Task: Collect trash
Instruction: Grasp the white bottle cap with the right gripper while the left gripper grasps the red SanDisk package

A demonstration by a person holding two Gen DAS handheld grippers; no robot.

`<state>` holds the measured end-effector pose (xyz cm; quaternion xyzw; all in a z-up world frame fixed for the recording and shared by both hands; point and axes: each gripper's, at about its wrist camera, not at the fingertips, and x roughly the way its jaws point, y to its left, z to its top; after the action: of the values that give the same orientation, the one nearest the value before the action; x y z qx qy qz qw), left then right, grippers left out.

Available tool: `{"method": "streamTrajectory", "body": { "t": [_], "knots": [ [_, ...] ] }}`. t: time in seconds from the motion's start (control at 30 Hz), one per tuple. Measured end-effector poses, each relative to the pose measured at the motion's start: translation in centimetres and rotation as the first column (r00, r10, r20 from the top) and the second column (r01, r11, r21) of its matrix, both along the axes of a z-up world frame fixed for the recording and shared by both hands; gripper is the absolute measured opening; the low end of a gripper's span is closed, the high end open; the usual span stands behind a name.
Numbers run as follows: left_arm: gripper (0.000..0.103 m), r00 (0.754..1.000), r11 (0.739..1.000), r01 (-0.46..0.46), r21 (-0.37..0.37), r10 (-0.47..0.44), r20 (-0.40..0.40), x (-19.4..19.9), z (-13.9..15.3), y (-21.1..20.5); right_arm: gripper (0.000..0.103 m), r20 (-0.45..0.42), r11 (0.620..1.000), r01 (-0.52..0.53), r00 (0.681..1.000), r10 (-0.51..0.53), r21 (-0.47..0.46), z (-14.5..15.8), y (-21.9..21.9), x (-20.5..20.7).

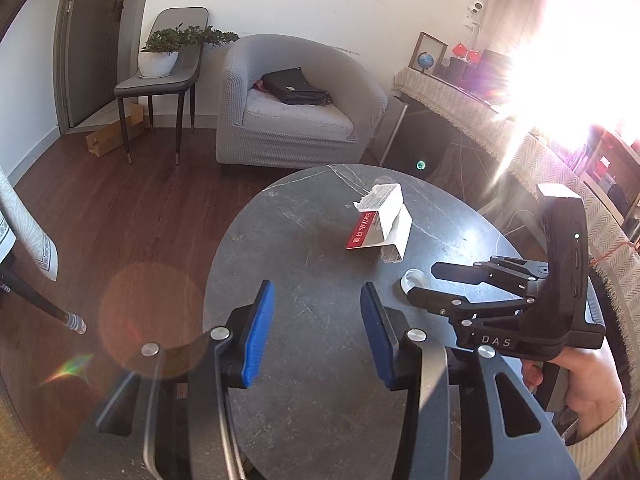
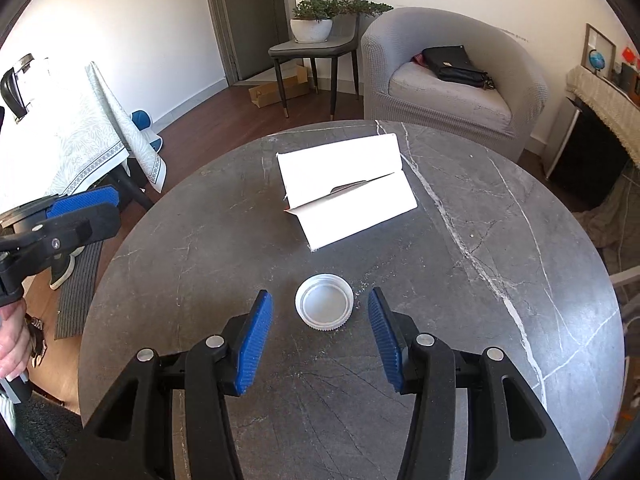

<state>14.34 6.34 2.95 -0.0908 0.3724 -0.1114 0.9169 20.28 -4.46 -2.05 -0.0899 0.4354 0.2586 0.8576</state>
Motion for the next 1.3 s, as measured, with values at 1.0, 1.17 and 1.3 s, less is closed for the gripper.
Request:
{"method": "streamTrajectory", "body": {
  "t": [1.0, 1.17, 1.3],
  "knots": [
    [0.007, 0.989, 0.984, 0.116, -0.134, -0.126, -0.072, 10.5, -3.2, -7.6, 0.03, 0.029, 0.996, 0.063, 0.997, -0.065, 0.068, 1.0, -4.8, 0.3],
    [0.002, 0.991, 0.99, 0.117, -0.075, -0.121, -0.055, 9.6, -2.7, -9.1, 0.03, 0.025, 0.993, 0.079, 0.996, -0.082, 0.083, 1.6, -5.9, -0.1],
    [0.001, 0.991, 0.991, 0.123, -0.048, -0.125, -0.049, 8.2, -2.1, -10.1, 0.03, 0.023, 0.991, 0.097, 0.995, -0.099, 0.094, 2.1, -6.6, -0.4]
  ]
}}
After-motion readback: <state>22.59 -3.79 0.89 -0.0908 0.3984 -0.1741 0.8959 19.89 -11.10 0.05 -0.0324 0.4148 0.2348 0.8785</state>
